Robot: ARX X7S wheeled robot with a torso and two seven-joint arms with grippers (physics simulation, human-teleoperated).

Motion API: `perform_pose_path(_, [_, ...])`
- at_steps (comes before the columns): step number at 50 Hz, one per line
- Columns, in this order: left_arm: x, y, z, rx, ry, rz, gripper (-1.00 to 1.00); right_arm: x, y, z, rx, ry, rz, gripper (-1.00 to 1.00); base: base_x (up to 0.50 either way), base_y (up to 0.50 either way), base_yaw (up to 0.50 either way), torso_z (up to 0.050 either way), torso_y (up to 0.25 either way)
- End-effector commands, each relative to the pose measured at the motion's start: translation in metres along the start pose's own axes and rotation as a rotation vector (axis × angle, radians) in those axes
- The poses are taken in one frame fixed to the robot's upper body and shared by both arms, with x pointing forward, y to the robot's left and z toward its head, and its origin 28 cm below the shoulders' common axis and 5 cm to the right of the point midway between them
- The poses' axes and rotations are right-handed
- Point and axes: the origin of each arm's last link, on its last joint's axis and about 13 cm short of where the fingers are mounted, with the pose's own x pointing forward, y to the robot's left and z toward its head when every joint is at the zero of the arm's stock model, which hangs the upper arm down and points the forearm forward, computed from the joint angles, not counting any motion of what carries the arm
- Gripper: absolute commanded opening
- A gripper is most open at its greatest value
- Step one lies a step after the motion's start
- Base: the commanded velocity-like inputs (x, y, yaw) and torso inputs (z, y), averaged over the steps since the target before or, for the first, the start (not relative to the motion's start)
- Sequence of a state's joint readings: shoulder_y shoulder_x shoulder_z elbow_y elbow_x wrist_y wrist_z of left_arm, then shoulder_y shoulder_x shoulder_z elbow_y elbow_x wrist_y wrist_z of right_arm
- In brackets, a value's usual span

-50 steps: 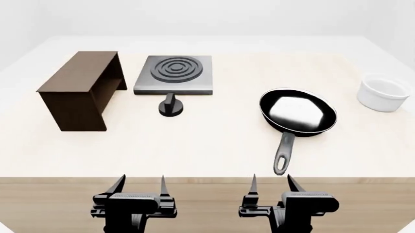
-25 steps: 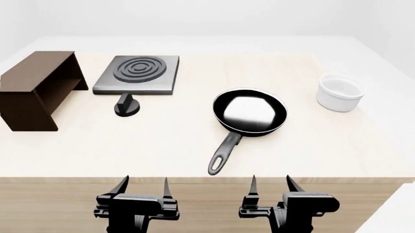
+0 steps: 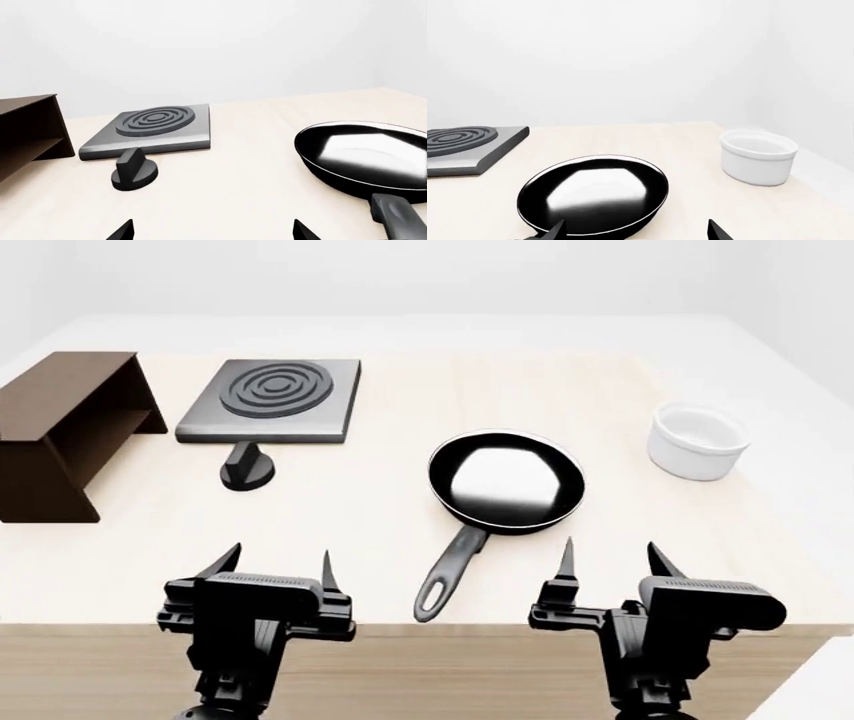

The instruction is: Put the frying pan on top of the cabinet.

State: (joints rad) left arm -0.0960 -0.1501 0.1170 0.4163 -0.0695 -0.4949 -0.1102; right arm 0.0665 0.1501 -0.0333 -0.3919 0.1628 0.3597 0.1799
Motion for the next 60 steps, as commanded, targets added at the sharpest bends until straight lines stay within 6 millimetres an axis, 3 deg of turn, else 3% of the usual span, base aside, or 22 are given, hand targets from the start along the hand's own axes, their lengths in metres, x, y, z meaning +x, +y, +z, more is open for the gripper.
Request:
perform_pose_path(1, [-0.001, 0.004, 0.018, 0.026, -0.008, 0.008, 1.00, -0.002, -0.003, 0.020, -0.018, -0.034, -0.014, 1.00, 0.50, 0.00, 0.00, 0.000, 0.000])
perform_pose_path(23, [-0.001, 0.004, 0.011, 0.025, 0.011, 0.011, 1.00, 0.000, -0.002, 0.016, -0.006, -0.042, -0.002, 1.00, 0.50, 0.00, 0.00, 0.000, 0.000])
perform_pose_path(33, [-0.001, 0.003, 0.013, 0.035, 0.012, 0.000, 1.00, 0.000, -0.002, 0.015, -0.019, -0.047, 0.004, 1.00, 0.00, 0.00, 0.00, 0.000, 0.000])
perform_pose_path(38, [-0.005, -0.002, 0.026, -0.003, 0.239, -0.129, 1.00, 0.000, -0.003, 0.016, -0.014, -0.052, 0.003, 1.00, 0.00, 0.00, 0.00, 0.000, 0.000])
perform_pose_path(43, [-0.021, -0.010, 0.062, 0.008, 0.355, -0.286, 1.00, 0.000, -0.003, 0.016, -0.015, -0.054, 0.002, 1.00, 0.00, 0.00, 0.00, 0.000, 0.000])
perform_pose_path(46, [-0.017, -0.002, 0.072, 0.016, 0.398, -0.139, 1.00, 0.002, -0.003, 0.015, -0.015, -0.051, 0.003, 1.00, 0.00, 0.00, 0.00, 0.000, 0.000])
perform_pose_path(47, [-0.003, 0.000, 0.069, 0.033, 0.491, -0.112, 1.00, 0.003, -0.003, 0.014, -0.014, -0.048, 0.000, 1.00, 0.00, 0.00, 0.00, 0.000, 0.000])
perform_pose_path(49, [-0.004, 0.010, 0.091, 0.193, 0.329, -0.059, 1.00, 0.003, -0.003, 0.015, -0.015, -0.049, -0.001, 1.00, 0.00, 0.00, 0.00, 0.000, 0.000])
perform_pose_path(50, [-0.014, -0.014, 0.090, 0.127, 0.353, -0.140, 1.00, 0.003, -0.003, 0.015, -0.015, -0.049, 0.000, 1.00, 0.00, 0.00, 0.00, 0.000, 0.000])
perform_pose_path(51, [-0.024, -0.024, 0.091, 0.058, 0.430, -0.279, 1.00, 0.003, -0.003, 0.015, -0.017, -0.049, -0.002, 1.00, 0.00, 0.00, 0.00, 0.000, 0.000])
perform_pose_path(54, [-0.046, -0.031, 0.103, -0.057, 0.640, -0.604, 1.00, 0.003, -0.003, 0.016, -0.016, -0.051, -0.003, 1.00, 0.00, 0.00, 0.00, 0.000, 0.000])
perform_pose_path(60, [-0.045, -0.041, 0.109, -0.083, 0.685, -0.661, 1.00, 0.003, -0.003, 0.016, -0.015, -0.053, -0.001, 1.00, 0.00, 0.00, 0.00, 0.000, 0.000])
